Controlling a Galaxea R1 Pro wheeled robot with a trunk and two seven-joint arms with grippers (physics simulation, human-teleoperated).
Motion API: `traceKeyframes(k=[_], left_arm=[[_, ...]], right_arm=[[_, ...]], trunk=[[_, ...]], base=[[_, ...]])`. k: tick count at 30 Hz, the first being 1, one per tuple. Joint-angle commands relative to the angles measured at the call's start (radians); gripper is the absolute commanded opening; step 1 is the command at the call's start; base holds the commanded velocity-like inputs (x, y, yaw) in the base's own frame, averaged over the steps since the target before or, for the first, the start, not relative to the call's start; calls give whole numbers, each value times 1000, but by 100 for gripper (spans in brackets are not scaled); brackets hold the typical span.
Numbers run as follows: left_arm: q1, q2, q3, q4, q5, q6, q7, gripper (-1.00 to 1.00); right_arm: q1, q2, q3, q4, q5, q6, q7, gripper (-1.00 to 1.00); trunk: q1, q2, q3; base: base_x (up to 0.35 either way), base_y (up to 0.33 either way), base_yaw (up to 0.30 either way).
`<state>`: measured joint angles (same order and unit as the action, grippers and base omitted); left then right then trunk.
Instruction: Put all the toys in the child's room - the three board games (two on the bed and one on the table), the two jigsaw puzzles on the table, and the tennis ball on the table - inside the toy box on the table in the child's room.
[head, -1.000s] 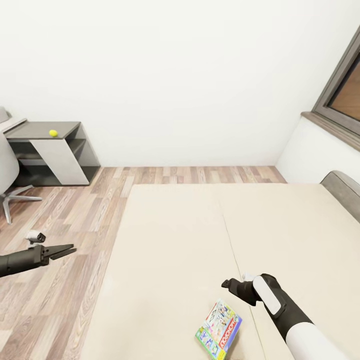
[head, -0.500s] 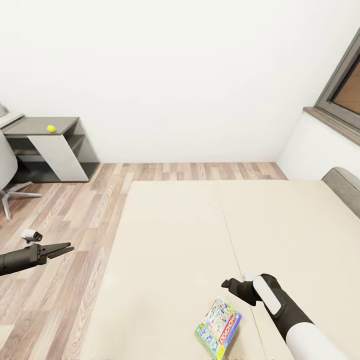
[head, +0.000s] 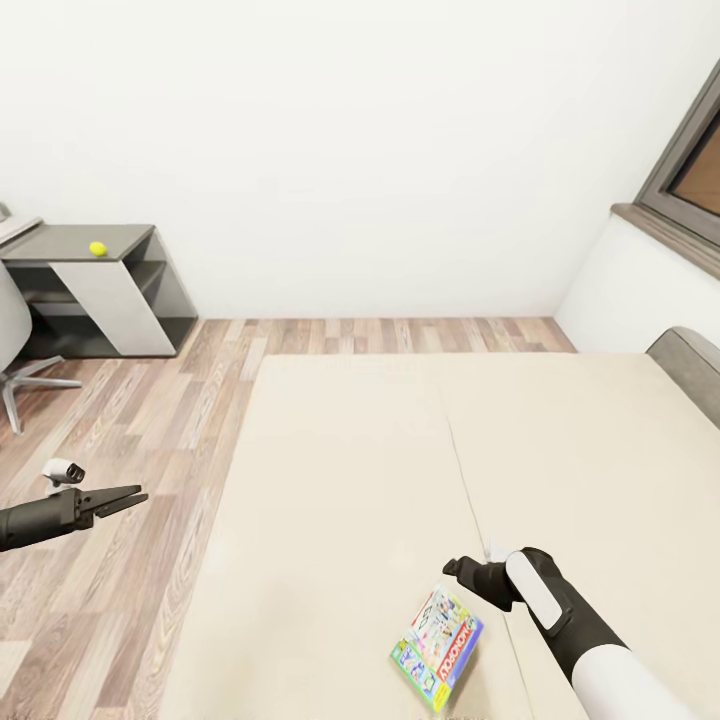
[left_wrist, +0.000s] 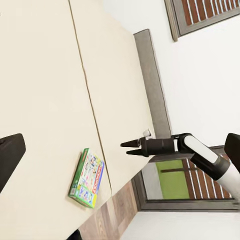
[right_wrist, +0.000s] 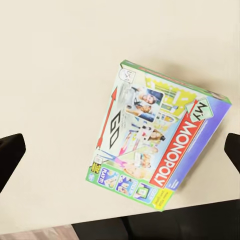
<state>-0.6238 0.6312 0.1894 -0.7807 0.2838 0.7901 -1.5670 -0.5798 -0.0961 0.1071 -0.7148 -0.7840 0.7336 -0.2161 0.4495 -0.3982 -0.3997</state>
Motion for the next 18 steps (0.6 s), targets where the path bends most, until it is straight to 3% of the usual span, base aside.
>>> traceKeyframes(k=[1, 18], left_arm=[[-1, 0, 0, 0, 0, 11, -4, 100], [-1, -1, -1, 0, -1, 9, -4, 100]], right_arm=[[-1, -1, 5, -2, -11, 1, -9, 100], [-1, -2, 5, 0, -11, -4, -9, 100]], trunk=[[0, -2, -3], [0, -2, -31]], base=[[0, 0, 0], [0, 0, 0]])
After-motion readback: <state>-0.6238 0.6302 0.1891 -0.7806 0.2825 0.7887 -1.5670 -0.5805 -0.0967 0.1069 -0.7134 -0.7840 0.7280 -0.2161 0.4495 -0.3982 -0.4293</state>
